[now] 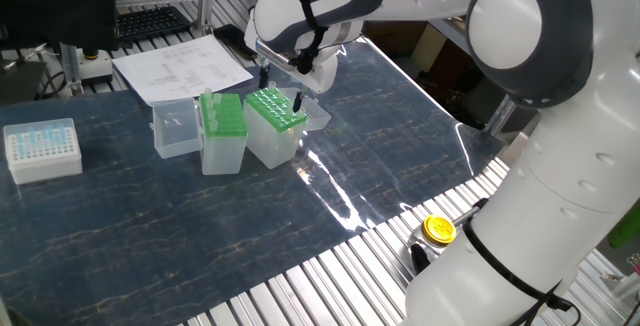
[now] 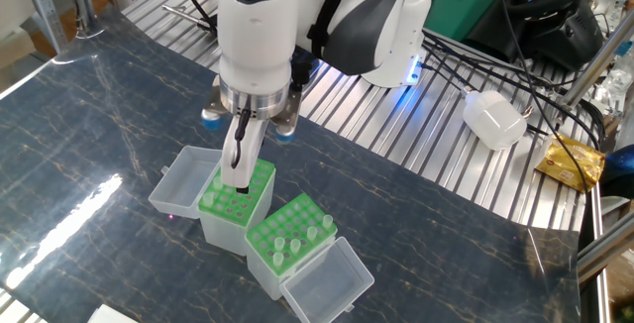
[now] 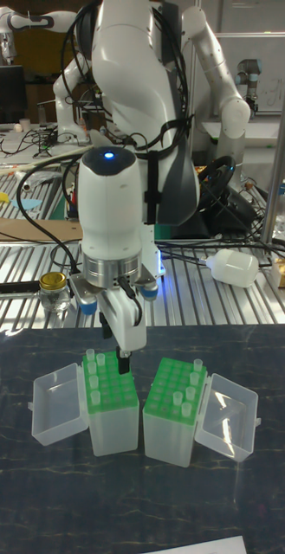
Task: Transfer all large pipette tips from one holder to another
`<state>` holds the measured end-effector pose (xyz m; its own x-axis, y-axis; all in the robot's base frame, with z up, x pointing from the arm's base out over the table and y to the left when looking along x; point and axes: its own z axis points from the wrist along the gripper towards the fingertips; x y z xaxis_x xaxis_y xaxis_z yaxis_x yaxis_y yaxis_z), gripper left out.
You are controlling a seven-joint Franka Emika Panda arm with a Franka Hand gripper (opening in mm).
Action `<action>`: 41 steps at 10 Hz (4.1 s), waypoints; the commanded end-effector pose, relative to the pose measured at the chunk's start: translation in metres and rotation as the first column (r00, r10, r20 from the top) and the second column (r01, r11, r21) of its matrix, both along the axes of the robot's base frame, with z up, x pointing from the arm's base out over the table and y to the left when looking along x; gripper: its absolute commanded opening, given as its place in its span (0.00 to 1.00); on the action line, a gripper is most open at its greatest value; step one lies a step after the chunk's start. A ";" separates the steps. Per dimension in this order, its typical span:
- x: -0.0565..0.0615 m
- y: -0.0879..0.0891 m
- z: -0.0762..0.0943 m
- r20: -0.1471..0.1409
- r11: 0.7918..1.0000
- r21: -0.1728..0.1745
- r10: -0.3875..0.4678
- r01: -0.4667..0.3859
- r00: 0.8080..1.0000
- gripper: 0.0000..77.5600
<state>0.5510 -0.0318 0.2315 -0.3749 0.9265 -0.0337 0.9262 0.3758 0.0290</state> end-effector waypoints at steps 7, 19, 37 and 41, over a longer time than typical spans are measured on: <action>-0.009 -0.011 -0.006 -0.044 1.000 -0.005 -0.006 0.006 0.999 1.00; -0.023 -0.028 -0.025 -0.012 1.000 -0.009 -0.017 0.017 1.000 1.00; -0.029 -0.030 -0.027 0.002 1.000 -0.007 -0.011 0.011 1.000 0.01; -0.029 -0.030 -0.027 0.002 1.000 -0.007 -0.011 0.011 1.000 0.01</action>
